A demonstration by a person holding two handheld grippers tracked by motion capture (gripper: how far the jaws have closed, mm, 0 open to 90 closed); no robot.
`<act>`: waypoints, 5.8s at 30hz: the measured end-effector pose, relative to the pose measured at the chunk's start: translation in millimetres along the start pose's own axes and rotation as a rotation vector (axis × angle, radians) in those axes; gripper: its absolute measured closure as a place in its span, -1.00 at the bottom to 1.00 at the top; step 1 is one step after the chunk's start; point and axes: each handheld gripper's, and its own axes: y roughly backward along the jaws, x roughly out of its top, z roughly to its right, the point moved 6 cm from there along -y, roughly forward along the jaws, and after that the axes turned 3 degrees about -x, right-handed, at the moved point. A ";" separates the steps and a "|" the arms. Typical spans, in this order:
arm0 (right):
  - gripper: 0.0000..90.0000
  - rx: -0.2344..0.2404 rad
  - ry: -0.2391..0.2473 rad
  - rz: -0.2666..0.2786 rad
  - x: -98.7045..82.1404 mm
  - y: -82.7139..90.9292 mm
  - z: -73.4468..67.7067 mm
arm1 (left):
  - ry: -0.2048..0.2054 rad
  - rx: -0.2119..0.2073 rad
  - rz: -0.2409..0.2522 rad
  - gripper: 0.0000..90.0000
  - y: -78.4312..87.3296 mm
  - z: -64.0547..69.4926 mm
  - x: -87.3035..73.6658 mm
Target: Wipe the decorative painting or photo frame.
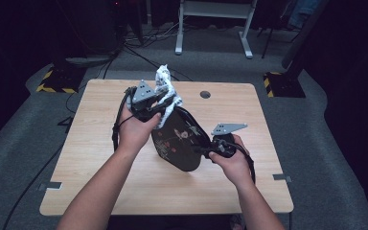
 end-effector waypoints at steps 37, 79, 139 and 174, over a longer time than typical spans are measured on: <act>0.79 0.005 -0.004 0.002 -0.5 -0.6 -0.3 | 0.131 0.025 -0.026 0.67 5.2 -25.1 -66.6; 0.78 0.012 -0.013 0.002 -1.8 -0.5 -1.6 | 0.249 0.079 -0.066 0.68 12.7 -44.0 -130.4; 0.79 0.017 0.002 0.004 -2.3 -1.6 -1.5 | 0.214 -0.107 -0.358 0.70 -0.9 -9.4 -206.6; 0.79 0.019 0.002 0.008 -3.4 -0.6 1.3 | 0.186 -0.066 -0.259 0.66 90.8 -39.9 -182.8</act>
